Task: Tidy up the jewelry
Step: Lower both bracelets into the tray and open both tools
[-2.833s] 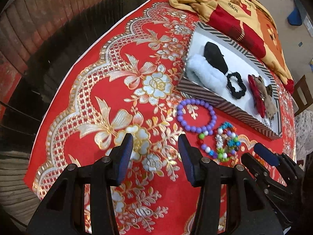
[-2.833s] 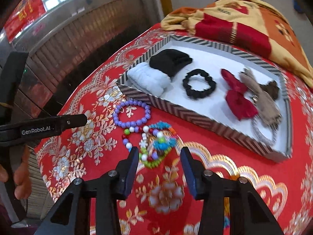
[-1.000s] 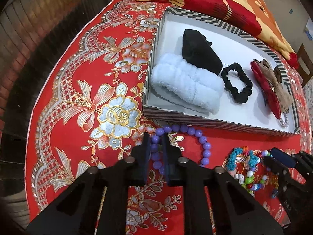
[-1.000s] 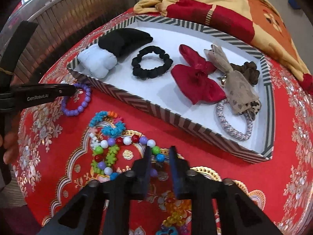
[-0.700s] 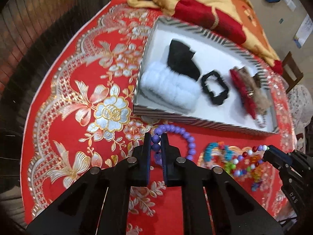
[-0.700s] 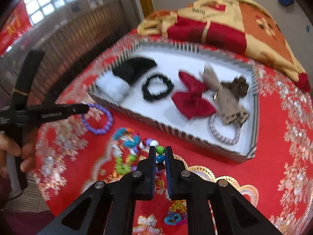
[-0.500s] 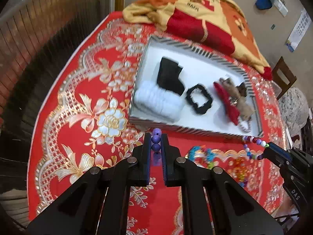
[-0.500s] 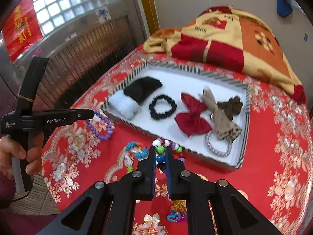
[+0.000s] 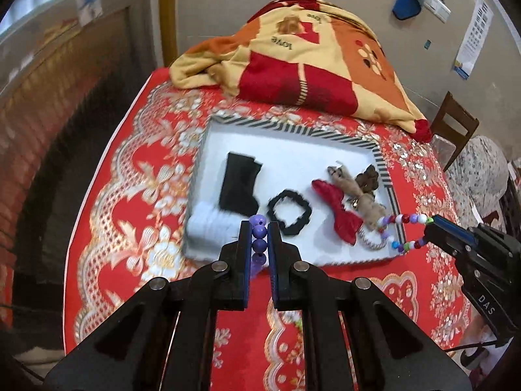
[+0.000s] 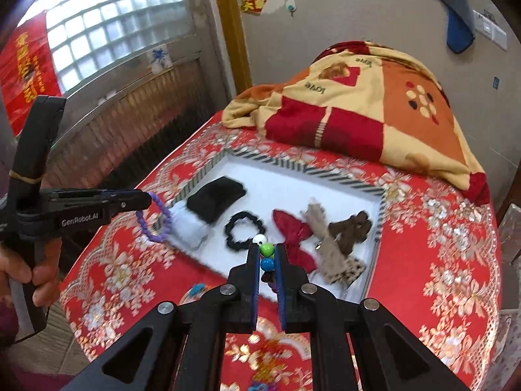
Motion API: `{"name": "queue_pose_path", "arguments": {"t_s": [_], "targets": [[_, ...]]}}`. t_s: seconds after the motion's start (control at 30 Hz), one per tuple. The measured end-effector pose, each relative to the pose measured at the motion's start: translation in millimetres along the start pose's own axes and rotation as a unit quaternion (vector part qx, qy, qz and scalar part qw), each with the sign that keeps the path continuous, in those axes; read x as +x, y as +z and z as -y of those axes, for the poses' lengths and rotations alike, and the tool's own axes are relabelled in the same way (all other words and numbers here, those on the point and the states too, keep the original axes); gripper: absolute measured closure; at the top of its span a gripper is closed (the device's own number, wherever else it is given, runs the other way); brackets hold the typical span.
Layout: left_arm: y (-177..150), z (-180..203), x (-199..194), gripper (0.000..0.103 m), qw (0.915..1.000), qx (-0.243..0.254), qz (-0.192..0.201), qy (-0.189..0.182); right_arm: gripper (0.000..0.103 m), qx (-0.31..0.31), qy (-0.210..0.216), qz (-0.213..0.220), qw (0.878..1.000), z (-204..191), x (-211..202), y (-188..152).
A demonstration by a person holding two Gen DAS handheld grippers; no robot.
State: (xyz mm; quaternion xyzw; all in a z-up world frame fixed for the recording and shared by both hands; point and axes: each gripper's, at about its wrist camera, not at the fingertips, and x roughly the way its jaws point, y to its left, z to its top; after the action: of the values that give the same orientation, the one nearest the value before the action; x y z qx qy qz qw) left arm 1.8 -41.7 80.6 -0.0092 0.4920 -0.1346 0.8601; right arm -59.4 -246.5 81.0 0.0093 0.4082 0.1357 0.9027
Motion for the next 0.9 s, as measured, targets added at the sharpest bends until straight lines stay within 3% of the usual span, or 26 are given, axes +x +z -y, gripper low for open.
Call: {"name": "queue_pose_path", "arguments": {"t_s": [0.57, 0.9], "targets": [[67, 35, 79, 0.095, 0.9982, 0.053, -0.022, 0.016, 0.095, 0.026, -0.007, -0.030, 0.999, 29, 60, 42], [97, 34, 135, 0.095, 0.9973, 0.049, -0.052, 0.017, 0.095, 0.029, 0.006, -0.058, 0.998, 35, 112, 68]]}}
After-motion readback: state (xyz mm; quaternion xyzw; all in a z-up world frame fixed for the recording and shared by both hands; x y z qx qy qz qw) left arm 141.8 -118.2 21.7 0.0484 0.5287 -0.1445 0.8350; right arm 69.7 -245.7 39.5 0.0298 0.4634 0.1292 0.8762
